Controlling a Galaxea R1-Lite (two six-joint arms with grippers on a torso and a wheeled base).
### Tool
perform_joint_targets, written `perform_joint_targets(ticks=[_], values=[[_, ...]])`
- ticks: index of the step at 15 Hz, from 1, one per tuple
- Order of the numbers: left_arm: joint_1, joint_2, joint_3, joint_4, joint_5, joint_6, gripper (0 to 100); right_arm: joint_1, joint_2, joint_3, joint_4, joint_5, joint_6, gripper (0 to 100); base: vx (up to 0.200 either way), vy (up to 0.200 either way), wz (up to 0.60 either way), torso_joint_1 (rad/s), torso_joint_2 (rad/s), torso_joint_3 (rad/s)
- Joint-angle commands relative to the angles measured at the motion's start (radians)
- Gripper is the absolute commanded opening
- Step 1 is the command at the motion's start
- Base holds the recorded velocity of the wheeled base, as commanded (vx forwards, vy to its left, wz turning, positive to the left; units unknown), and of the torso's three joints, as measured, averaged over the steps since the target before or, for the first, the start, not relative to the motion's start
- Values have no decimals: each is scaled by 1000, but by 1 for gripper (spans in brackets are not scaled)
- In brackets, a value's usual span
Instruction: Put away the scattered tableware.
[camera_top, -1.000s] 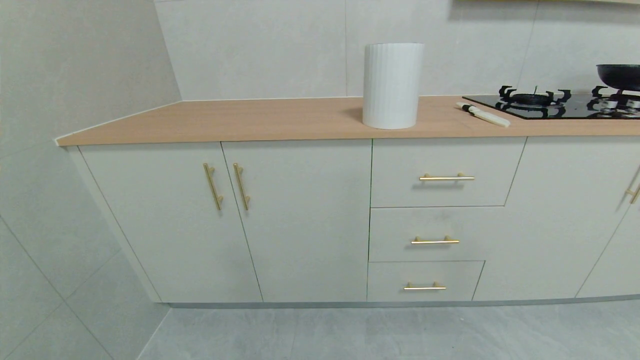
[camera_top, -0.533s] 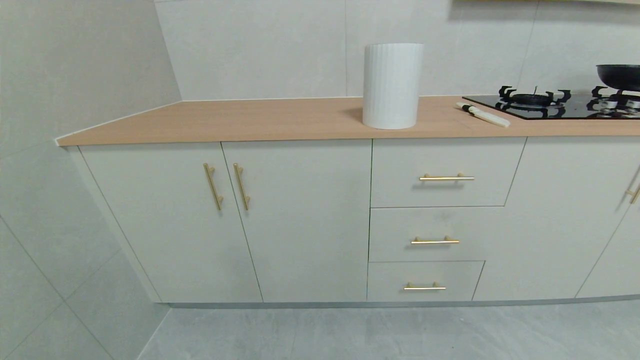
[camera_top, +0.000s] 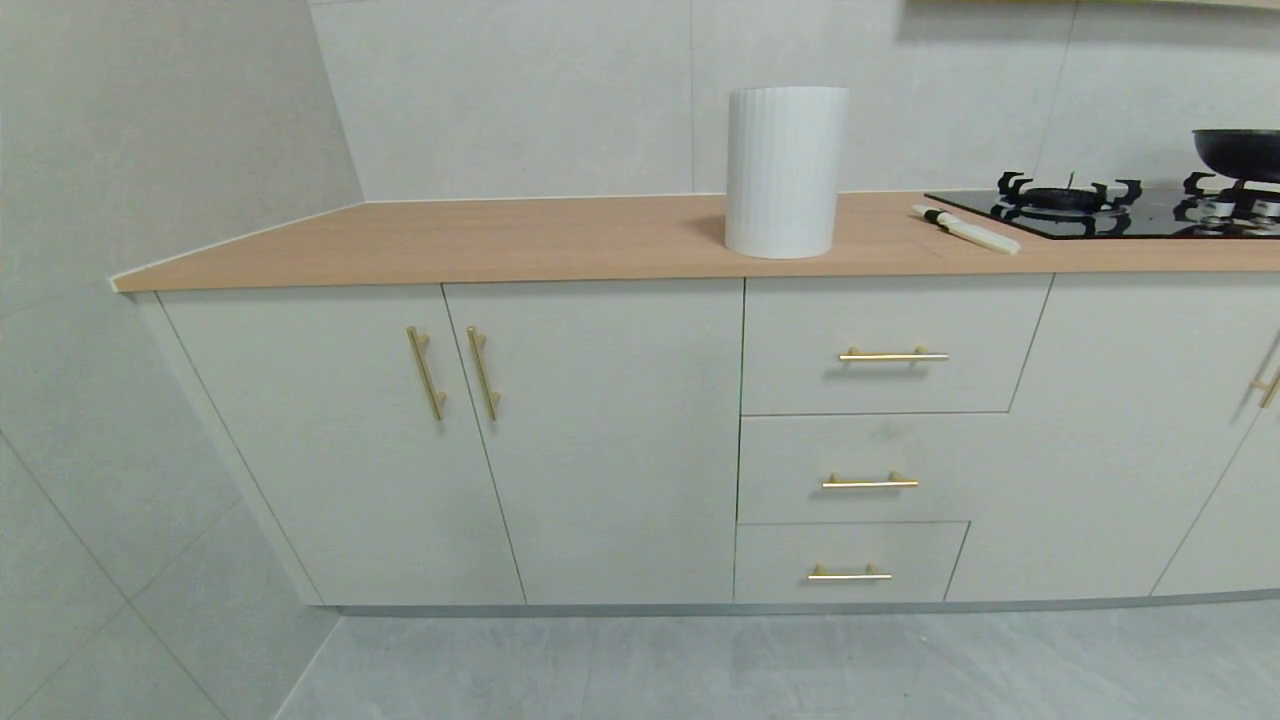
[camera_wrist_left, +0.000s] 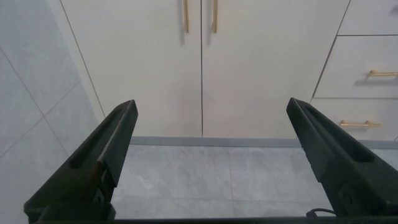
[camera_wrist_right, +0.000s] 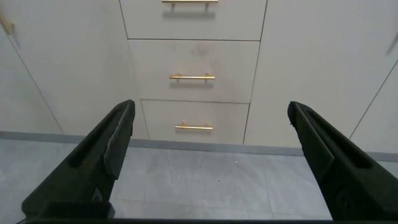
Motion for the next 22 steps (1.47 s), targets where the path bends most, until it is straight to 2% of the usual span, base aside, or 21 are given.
perform_joint_targets(ticks=[1, 4, 22], values=[[0, 2, 0, 0, 0, 1, 100, 0, 2, 0, 1, -1, 1, 100, 0, 0, 0, 0, 0, 0], [0, 2, 0, 0, 0, 1, 100, 0, 2, 0, 1, -1, 1, 100, 0, 0, 0, 0, 0, 0], [0, 0, 0, 1, 0, -2, 100, 0, 2, 0, -1, -2, 6, 100, 200, 0, 0, 3, 3, 3]])
